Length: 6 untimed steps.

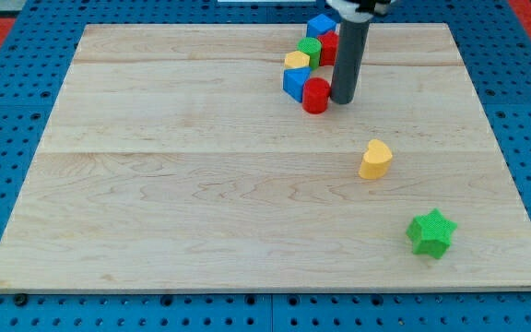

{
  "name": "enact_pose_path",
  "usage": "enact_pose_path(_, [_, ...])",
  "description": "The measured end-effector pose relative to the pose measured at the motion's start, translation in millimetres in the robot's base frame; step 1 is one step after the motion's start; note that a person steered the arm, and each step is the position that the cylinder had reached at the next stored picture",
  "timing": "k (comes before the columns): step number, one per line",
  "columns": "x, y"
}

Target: Place the red circle to the center of the board

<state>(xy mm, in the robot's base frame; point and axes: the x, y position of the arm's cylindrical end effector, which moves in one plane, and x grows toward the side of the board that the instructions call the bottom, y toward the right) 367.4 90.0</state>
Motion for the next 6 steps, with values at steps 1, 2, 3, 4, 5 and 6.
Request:
enact_pose_path(1, [17.7, -38.2])
enact_pose_path(2, [7.5, -19.6])
enact_pose_path(3, [-22.6, -2.4])
enact_pose_path(4, [-15.0, -35.6])
enact_pose_path(5, [3.8, -81.6])
enact_pose_path(6, [5.4, -75.2])
